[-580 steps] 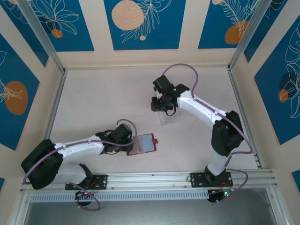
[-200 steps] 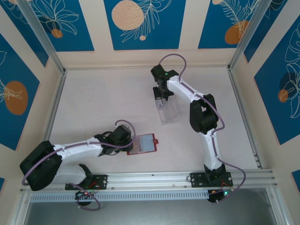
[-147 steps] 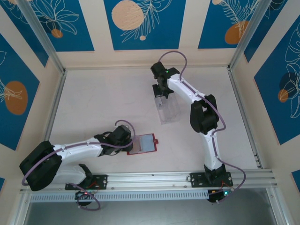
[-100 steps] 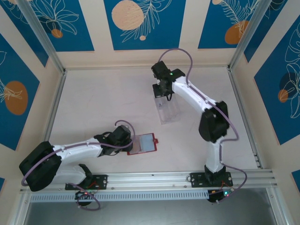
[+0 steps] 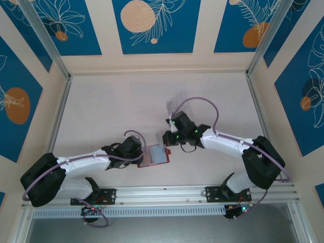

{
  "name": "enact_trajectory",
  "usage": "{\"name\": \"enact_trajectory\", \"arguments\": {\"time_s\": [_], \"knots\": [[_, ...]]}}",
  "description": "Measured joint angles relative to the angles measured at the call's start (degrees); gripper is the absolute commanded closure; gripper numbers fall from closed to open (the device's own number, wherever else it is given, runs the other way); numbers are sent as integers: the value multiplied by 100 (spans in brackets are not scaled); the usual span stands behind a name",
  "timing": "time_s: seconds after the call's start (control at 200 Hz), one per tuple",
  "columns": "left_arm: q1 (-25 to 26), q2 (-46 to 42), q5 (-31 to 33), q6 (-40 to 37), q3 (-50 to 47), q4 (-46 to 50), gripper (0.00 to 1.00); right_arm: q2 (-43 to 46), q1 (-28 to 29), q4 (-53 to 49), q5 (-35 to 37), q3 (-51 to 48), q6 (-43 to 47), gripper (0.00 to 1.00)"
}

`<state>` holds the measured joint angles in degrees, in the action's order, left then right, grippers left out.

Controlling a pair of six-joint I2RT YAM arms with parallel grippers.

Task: Put the credit cards into the card holder
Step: Insert the credit card into the card slot.

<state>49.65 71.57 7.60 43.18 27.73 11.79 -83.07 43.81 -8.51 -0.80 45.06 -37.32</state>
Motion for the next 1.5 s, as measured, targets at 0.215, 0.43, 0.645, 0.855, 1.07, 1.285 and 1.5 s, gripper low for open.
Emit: {"name": "enact_trajectory", "arguments": {"time_s": [0.215, 0.43, 0.645, 0.855, 1.07, 1.285, 1.5], "knots": [[20, 0, 24, 33, -9, -4, 73, -13, 254, 1851, -190, -1123, -868, 100], [37, 20, 42, 44, -9, -26, 74, -92, 382, 2968, -264, -1480, -1390, 100], [42, 26, 44, 44, -9, -31, 74, -216, 435, 3379, -293, -1508, -1567, 100], [50, 28, 46, 44, -9, -33, 74, -428, 483, 3423, -284, -1506, -1563, 100], [52, 31, 46, 44, -9, -46, 74, -693, 527, 3471, -291, -1491, -1565, 100], [52, 55, 46, 44, 7, -46, 74, -763, 564, 3552, -286, -1458, -1567, 100], [55, 61, 44, 44, 9, -46, 74, -763, 623, 3595, -219, -1473, -1635, 100]]}}
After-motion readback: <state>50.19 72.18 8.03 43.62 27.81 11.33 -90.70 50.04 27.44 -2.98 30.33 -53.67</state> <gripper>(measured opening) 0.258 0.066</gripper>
